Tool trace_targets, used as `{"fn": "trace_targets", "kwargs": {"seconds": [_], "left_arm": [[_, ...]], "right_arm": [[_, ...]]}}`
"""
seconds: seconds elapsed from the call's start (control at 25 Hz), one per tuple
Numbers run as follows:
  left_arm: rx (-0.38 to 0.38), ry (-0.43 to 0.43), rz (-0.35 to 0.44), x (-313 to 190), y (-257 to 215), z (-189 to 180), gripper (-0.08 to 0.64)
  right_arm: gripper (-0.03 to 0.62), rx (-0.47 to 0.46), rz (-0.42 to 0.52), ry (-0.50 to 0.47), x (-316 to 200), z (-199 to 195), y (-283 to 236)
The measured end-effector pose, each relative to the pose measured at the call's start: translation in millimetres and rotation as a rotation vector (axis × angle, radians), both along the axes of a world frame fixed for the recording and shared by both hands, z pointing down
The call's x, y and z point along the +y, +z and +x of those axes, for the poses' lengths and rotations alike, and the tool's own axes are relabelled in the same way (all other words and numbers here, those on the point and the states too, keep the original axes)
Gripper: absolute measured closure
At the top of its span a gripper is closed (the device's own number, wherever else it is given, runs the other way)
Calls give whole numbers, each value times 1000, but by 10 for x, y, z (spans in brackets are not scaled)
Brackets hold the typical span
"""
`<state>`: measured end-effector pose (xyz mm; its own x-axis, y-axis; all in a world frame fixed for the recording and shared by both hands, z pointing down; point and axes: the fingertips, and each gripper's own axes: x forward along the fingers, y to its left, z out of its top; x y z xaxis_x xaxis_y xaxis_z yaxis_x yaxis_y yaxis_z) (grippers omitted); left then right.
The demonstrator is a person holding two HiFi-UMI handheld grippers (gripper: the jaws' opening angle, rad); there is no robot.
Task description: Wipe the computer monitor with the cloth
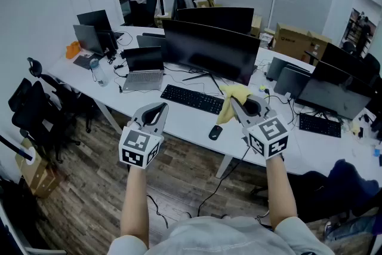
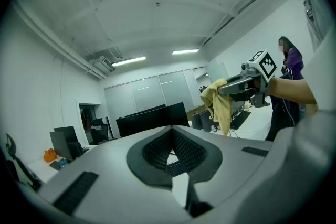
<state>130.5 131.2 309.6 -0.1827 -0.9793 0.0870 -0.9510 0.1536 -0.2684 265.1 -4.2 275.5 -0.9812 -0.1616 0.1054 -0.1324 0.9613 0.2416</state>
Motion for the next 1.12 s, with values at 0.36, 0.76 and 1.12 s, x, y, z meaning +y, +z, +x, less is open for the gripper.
{"fn": "trace_targets", "kwargs": {"seconds": [0.36,0.76,1.12], "left_arm": [[-36,-2,-8,310,31,-448,541],[-39,34,-26,585,172,-974,541],[-49,19,-38,305,261,-1443,541]], "right_arm": [[537,-26,-22,9,297,-368,5],[537,-47,-65,73,534,-817,73],[537,-53,-64,75,167,-1311,85]]}}
